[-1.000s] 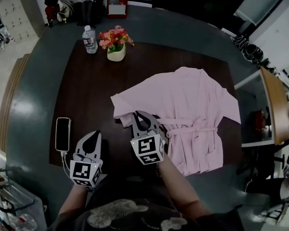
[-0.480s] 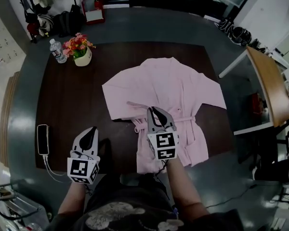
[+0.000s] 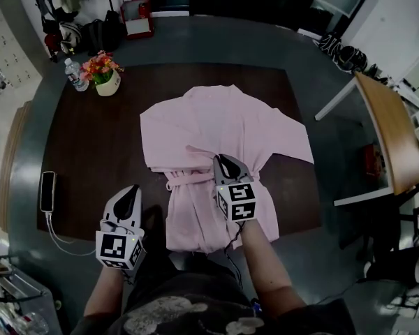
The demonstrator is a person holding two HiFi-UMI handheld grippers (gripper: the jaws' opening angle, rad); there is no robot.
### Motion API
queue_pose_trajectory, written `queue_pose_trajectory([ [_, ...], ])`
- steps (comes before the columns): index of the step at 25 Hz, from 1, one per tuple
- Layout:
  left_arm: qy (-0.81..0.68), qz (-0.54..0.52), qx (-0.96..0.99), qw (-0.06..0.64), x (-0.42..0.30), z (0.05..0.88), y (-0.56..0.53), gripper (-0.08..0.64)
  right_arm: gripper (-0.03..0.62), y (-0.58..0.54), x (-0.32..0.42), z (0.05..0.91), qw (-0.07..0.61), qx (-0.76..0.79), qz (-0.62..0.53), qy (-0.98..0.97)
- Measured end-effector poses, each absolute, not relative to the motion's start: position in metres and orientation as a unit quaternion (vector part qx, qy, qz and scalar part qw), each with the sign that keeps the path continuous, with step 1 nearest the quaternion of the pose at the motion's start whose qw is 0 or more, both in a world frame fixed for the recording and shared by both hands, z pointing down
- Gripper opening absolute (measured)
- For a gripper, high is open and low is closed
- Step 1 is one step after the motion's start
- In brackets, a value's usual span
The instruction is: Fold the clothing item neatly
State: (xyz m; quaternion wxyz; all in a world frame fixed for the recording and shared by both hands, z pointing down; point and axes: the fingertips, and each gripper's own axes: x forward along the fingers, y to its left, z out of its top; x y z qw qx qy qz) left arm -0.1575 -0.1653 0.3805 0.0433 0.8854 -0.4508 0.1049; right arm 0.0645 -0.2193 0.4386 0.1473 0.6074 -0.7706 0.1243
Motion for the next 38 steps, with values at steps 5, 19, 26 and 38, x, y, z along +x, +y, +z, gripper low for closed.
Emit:
queue_pose_trajectory([
  [5, -0.456, 0.105, 0.882, 0.055, -0.146, 0.38, -0.164, 0.009, 0.018, -0.232, 0.068, 0.433, 0.142, 0.595, 0.125, -0.782],
  [19, -0.414, 0.088, 0.9, 0.104, -0.109, 0.404, -0.234, 0.009, 0.018, -0.295, 0.162, 0.352, 0.097, 0.666, 0.071, -0.736],
  [26, -0.434, 0.1, 0.889, 0.102, -0.08, 0.411, -0.239, 0.009, 0.018, -0.29, 0.249, 0.389, 0.072, 0.692, 0.123, -0.707],
  [38, -0.485, 0.116, 0.86, 0.107, -0.015, 0.418, -0.223, 0.009, 0.041, -0.256, 0.305, 0.49, 0.116, 0.671, 0.22, -0.698],
])
